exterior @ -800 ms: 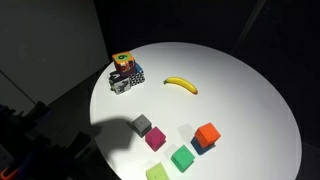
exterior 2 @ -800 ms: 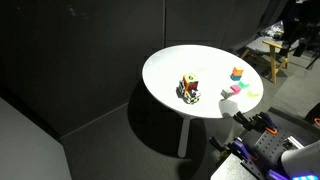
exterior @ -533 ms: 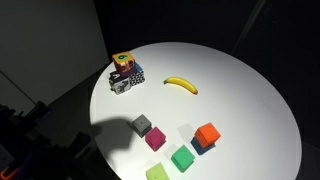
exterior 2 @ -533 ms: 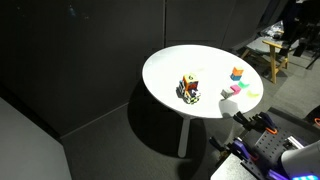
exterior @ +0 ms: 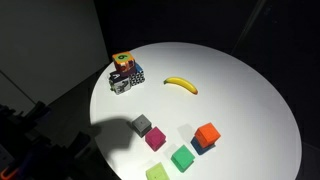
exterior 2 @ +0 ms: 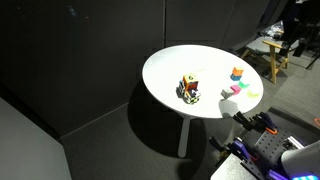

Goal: Put the plush block on the table

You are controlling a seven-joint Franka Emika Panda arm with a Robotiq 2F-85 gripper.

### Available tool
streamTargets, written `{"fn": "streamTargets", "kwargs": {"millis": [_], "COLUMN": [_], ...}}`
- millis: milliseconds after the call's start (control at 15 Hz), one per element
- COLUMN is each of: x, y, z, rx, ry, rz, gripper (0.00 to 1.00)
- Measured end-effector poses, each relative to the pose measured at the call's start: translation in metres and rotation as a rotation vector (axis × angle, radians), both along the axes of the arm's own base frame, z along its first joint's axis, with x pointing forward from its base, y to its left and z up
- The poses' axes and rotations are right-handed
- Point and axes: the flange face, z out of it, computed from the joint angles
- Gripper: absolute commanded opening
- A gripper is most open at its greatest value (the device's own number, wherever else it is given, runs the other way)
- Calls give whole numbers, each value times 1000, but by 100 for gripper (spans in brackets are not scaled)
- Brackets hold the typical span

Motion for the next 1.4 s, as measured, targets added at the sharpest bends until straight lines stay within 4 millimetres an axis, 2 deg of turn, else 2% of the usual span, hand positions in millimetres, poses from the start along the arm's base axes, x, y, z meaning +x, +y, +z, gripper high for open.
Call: {"fn": "streamTargets", "kwargs": {"millis": [333,733,1200,1400], "x": [13,48,92,116], "y": [0,0,-13,-11], "z": [3,5,-25,-42], "rx": [-53,-163,-251,-281], "ry": [-61,-195,-254,-240], "rz": [-20,-105,-228,-283], "gripper": [100,100,100,100]}}
